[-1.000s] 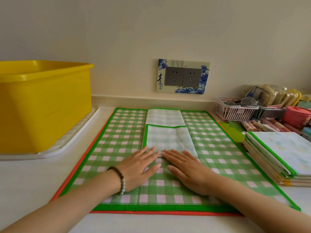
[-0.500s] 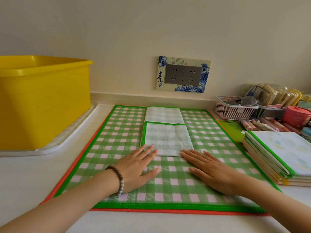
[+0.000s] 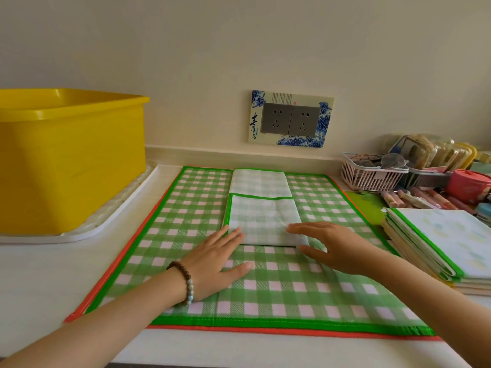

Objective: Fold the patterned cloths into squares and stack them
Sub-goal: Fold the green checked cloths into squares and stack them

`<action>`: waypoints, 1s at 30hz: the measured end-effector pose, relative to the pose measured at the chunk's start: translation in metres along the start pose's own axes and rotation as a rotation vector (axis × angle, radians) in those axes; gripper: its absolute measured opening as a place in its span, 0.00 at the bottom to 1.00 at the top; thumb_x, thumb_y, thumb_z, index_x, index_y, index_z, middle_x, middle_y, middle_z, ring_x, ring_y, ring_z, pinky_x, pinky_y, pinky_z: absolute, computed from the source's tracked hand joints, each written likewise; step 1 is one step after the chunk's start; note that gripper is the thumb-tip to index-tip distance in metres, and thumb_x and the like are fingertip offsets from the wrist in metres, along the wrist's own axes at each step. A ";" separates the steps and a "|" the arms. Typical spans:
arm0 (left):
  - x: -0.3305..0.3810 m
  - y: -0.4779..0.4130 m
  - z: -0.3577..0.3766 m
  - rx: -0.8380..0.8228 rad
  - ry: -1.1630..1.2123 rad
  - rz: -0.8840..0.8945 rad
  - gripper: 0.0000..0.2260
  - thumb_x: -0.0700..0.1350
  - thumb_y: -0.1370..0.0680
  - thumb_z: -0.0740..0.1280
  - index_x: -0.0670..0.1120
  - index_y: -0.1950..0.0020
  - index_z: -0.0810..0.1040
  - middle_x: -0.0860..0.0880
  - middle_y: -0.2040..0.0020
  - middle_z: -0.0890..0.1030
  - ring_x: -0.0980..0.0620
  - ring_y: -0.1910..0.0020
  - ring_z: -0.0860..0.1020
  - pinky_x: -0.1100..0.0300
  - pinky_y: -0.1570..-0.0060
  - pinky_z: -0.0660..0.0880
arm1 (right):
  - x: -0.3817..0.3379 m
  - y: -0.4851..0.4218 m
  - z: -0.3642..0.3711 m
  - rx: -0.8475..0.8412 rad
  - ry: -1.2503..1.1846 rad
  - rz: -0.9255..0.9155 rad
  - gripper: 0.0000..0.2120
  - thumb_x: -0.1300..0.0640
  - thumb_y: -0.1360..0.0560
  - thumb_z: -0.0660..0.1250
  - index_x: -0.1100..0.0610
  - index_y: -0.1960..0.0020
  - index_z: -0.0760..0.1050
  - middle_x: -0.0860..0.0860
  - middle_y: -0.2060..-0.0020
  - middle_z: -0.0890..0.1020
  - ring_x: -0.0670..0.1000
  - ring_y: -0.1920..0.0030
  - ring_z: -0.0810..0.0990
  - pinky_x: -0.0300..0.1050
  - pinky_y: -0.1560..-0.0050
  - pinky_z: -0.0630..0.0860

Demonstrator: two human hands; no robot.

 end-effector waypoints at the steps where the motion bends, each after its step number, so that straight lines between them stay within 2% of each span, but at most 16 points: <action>1: -0.001 0.000 0.000 0.010 0.018 -0.014 0.34 0.67 0.25 0.44 0.53 0.23 0.41 0.61 0.24 0.40 0.63 0.27 0.36 0.63 0.30 0.39 | -0.002 -0.003 -0.001 -0.012 0.031 -0.007 0.22 0.42 0.22 0.57 0.39 0.28 0.60 0.38 0.30 0.66 0.43 0.31 0.67 0.40 0.33 0.64; 8: -0.003 -0.004 -0.006 0.087 0.083 -0.046 0.29 0.61 0.21 0.48 0.51 0.23 0.48 0.57 0.23 0.48 0.60 0.25 0.46 0.65 0.30 0.44 | -0.013 -0.016 -0.008 -0.028 0.205 -0.039 0.20 0.46 0.21 0.58 0.43 0.30 0.65 0.41 0.33 0.72 0.46 0.36 0.74 0.42 0.36 0.69; 11: -0.005 -0.006 -0.010 0.113 0.098 -0.029 0.27 0.60 0.20 0.50 0.51 0.23 0.52 0.57 0.24 0.52 0.60 0.26 0.49 0.64 0.29 0.47 | -0.013 -0.017 -0.009 -0.005 0.186 -0.019 0.18 0.52 0.19 0.56 0.44 0.29 0.66 0.44 0.34 0.74 0.47 0.37 0.75 0.41 0.37 0.70; 14: -0.011 -0.005 -0.013 0.128 0.143 -0.014 0.25 0.60 0.21 0.53 0.55 0.24 0.56 0.60 0.24 0.55 0.61 0.26 0.50 0.63 0.29 0.48 | -0.010 -0.011 -0.006 0.031 0.154 -0.017 0.18 0.52 0.18 0.53 0.44 0.29 0.66 0.46 0.36 0.77 0.49 0.40 0.78 0.41 0.41 0.72; 18: -0.016 -0.004 -0.017 0.140 0.140 0.044 0.24 0.57 0.21 0.57 0.58 0.26 0.59 0.61 0.25 0.56 0.61 0.25 0.50 0.62 0.28 0.47 | -0.008 0.014 -0.006 0.102 0.115 -0.080 0.17 0.52 0.19 0.54 0.45 0.30 0.68 0.45 0.40 0.79 0.47 0.44 0.80 0.37 0.44 0.73; 21: -0.014 -0.003 -0.021 0.149 0.111 0.106 0.25 0.47 0.21 0.62 0.57 0.26 0.57 0.61 0.25 0.56 0.63 0.27 0.49 0.61 0.26 0.46 | -0.015 0.041 -0.010 0.211 0.007 -0.154 0.18 0.46 0.20 0.53 0.46 0.34 0.73 0.42 0.44 0.81 0.42 0.46 0.80 0.21 0.50 0.66; 24: -0.009 -0.005 -0.023 0.136 -0.085 0.190 0.31 0.35 0.22 0.60 0.56 0.24 0.52 0.58 0.24 0.53 0.61 0.26 0.48 0.66 0.28 0.42 | -0.020 0.064 -0.010 0.251 -0.091 -0.205 0.21 0.40 0.20 0.49 0.44 0.38 0.75 0.37 0.50 0.82 0.37 0.49 0.79 0.20 0.52 0.68; 26: -0.003 -0.006 -0.026 0.150 -0.217 0.241 0.34 0.28 0.24 0.56 0.55 0.24 0.52 0.56 0.24 0.54 0.57 0.24 0.51 0.65 0.28 0.42 | -0.021 0.072 -0.010 0.263 -0.126 -0.201 0.18 0.40 0.21 0.53 0.41 0.38 0.74 0.33 0.49 0.79 0.31 0.50 0.77 0.21 0.50 0.69; 28: 0.003 -0.001 -0.031 0.252 -0.243 0.341 0.36 0.24 0.28 0.58 0.52 0.26 0.61 0.52 0.27 0.64 0.52 0.28 0.63 0.59 0.28 0.53 | -0.020 0.075 -0.011 0.281 -0.120 -0.200 0.18 0.38 0.23 0.56 0.40 0.37 0.73 0.33 0.46 0.79 0.30 0.47 0.76 0.23 0.46 0.70; 29: 0.005 0.002 -0.032 0.305 -0.264 0.401 0.37 0.23 0.33 0.62 0.51 0.29 0.67 0.50 0.31 0.72 0.52 0.33 0.72 0.57 0.32 0.63 | -0.018 0.074 -0.011 0.277 -0.104 -0.189 0.19 0.36 0.24 0.58 0.39 0.36 0.72 0.33 0.44 0.78 0.30 0.44 0.74 0.24 0.44 0.69; 30: 0.006 0.006 -0.033 0.341 -0.279 0.443 0.37 0.24 0.38 0.67 0.50 0.33 0.73 0.50 0.38 0.78 0.52 0.41 0.78 0.57 0.40 0.74 | -0.016 0.072 -0.011 0.261 -0.085 -0.172 0.21 0.34 0.26 0.58 0.37 0.35 0.70 0.32 0.41 0.76 0.30 0.41 0.72 0.25 0.41 0.67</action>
Point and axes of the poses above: each hand's wrist, its own y-axis away from the middle knuckle, its own z-axis out of the palm, x = y × z, the point moved 5 cm from there along -y, towards the middle knuckle
